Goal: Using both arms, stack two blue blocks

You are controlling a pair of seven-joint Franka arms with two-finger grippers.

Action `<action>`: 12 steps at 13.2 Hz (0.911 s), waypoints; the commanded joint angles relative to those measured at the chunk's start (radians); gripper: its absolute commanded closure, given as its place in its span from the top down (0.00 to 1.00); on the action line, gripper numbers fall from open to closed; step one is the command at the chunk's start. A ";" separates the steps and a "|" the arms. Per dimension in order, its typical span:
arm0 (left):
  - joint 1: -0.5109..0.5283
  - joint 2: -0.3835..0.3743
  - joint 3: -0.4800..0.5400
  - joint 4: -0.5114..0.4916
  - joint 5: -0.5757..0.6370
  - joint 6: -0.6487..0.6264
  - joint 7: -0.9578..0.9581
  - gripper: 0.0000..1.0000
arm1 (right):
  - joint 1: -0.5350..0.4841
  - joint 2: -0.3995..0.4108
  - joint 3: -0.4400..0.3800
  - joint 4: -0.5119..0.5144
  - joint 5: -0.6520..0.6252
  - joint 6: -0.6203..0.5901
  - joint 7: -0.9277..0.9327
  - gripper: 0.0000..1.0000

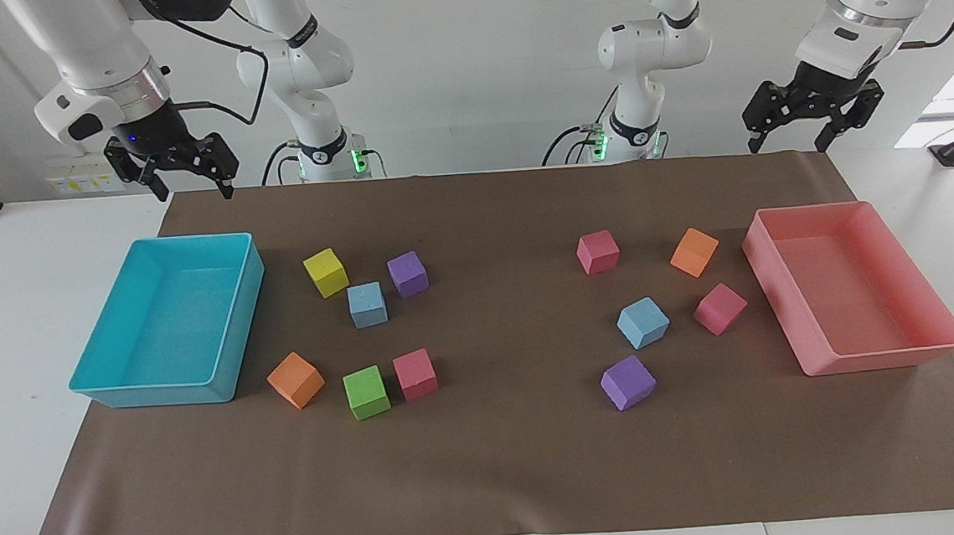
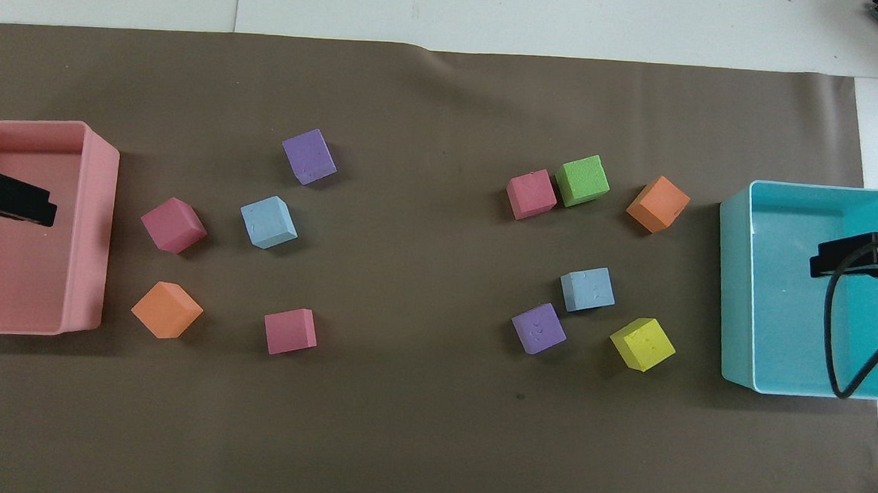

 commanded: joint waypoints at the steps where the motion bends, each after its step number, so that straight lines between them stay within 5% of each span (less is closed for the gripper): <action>1: -0.013 -0.021 0.011 -0.021 -0.006 0.004 0.001 1.00 | 0.000 -0.026 0.000 -0.033 0.003 0.017 0.015 1.00; 12: -0.001 -0.022 0.013 -0.021 -0.006 -0.007 -0.004 1.00 | 0.000 -0.026 0.000 -0.035 0.003 0.023 0.007 1.00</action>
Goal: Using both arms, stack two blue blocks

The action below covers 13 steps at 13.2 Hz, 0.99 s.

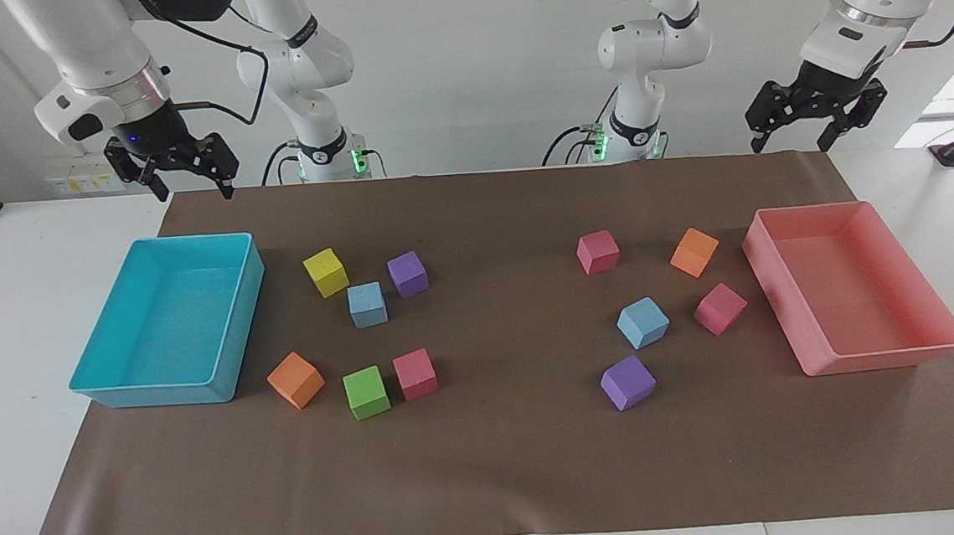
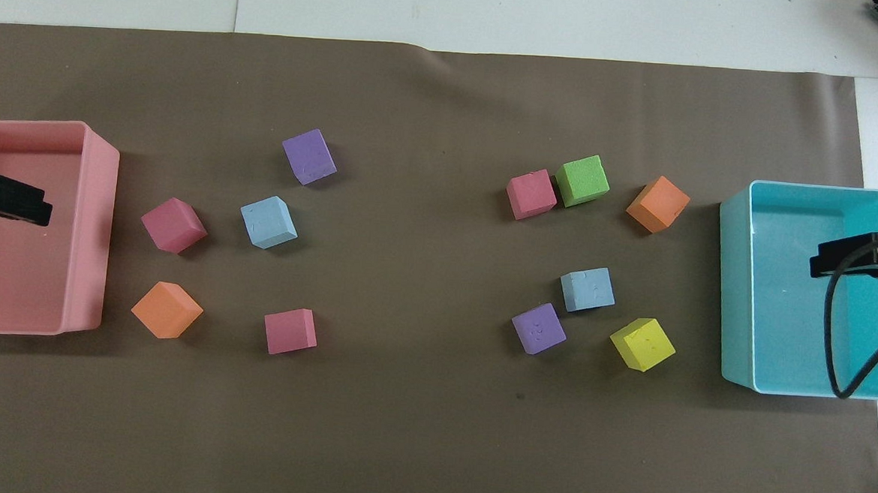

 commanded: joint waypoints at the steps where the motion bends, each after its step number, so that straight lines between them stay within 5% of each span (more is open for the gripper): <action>1: -0.002 -0.022 0.006 -0.021 -0.006 -0.007 -0.003 1.00 | 0.000 -0.026 0.000 -0.035 0.003 0.022 0.007 1.00; 13: -0.002 -0.022 0.015 -0.021 -0.006 -0.007 -0.003 1.00 | -0.002 -0.026 0.000 -0.035 0.003 0.020 0.007 1.00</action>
